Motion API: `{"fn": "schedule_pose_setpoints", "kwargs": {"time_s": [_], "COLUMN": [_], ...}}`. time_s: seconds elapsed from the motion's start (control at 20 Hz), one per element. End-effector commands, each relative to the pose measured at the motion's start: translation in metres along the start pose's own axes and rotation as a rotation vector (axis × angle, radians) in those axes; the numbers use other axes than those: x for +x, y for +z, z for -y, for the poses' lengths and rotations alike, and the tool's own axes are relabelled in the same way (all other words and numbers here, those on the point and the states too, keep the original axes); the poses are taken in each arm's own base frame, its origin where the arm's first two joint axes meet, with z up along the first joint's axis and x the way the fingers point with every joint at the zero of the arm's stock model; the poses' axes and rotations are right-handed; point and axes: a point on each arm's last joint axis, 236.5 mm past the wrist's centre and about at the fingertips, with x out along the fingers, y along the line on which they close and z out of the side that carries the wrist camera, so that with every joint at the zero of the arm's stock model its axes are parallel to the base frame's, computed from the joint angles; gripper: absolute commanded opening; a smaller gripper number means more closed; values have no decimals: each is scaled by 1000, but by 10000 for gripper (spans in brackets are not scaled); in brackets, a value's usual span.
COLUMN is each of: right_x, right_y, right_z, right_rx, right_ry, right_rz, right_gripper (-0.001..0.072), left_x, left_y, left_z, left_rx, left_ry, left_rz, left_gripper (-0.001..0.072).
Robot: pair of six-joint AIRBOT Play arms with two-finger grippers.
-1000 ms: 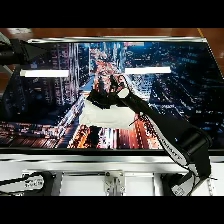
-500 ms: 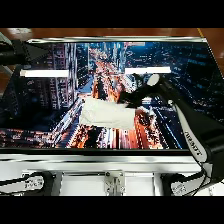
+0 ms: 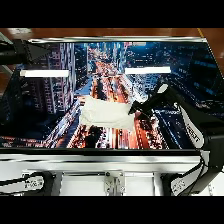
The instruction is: Fold the shirts.
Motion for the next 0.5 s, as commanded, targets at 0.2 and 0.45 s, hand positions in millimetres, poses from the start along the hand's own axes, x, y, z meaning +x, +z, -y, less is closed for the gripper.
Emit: {"fn": "schedule_pose_setpoints", "kwargs": {"time_s": [0.2,0.45], "right_x": [9,-116], "right_y": [10,72], "right_z": [-51,-77], "right_rx": [-124,-371], "right_ry": [292,223], "right_rz": [1,340], "right_gripper": [74,69], "left_x": [0,10], "left_y": [8,1], "left_z": [17,26], "left_rx": [-40,-33], "left_ry": [-64,-86], "left_rz": [31,7], "left_gripper": [42,42]}}
